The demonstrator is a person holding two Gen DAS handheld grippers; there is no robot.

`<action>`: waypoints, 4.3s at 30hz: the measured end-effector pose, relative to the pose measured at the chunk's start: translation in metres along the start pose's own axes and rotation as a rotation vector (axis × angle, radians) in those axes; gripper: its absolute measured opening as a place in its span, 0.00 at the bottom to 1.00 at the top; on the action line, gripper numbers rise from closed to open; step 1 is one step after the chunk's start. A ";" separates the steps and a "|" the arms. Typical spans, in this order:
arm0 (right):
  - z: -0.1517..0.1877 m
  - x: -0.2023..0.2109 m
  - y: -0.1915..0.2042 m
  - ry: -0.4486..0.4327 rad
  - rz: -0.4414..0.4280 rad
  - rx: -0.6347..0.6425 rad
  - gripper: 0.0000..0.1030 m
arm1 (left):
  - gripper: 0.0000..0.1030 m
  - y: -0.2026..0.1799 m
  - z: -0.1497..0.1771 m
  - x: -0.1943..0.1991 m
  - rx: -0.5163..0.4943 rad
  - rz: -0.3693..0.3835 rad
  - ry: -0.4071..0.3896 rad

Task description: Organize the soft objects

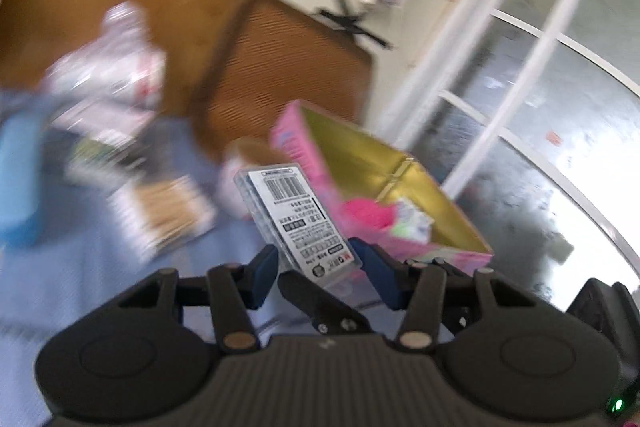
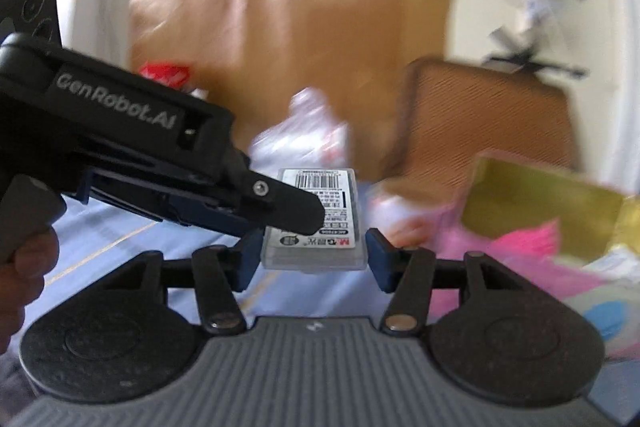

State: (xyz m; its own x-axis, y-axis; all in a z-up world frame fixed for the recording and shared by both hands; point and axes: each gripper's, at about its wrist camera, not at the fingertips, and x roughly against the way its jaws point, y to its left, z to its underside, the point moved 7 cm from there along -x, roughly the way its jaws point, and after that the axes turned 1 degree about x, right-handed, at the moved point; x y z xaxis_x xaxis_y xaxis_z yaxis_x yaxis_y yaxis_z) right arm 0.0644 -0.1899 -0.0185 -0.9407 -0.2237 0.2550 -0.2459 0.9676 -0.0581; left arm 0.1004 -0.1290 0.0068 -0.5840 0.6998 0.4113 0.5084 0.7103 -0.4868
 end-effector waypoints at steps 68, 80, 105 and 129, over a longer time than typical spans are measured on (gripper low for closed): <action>0.013 -0.053 -0.015 0.066 -0.020 -0.306 0.53 | 0.59 0.130 0.036 0.073 0.058 -0.268 -0.156; 0.011 -0.051 -0.014 0.056 -0.013 -0.292 0.53 | 0.59 0.131 0.036 0.077 0.071 -0.270 -0.170; 0.000 -0.077 0.027 0.128 -0.104 -0.065 0.57 | 0.59 0.158 0.031 0.090 0.215 -0.307 -0.222; 0.021 -0.077 0.044 0.295 -0.282 -0.009 0.39 | 0.59 0.159 0.030 0.085 0.209 -0.266 -0.196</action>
State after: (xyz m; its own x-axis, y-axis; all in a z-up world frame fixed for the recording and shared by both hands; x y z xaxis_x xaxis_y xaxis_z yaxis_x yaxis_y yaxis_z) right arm 0.1209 -0.1323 -0.0613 -0.7290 -0.4387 0.5255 -0.4817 0.8742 0.0615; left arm 0.1125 0.0413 -0.0591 -0.7979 0.4514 0.3995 0.1945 0.8201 -0.5381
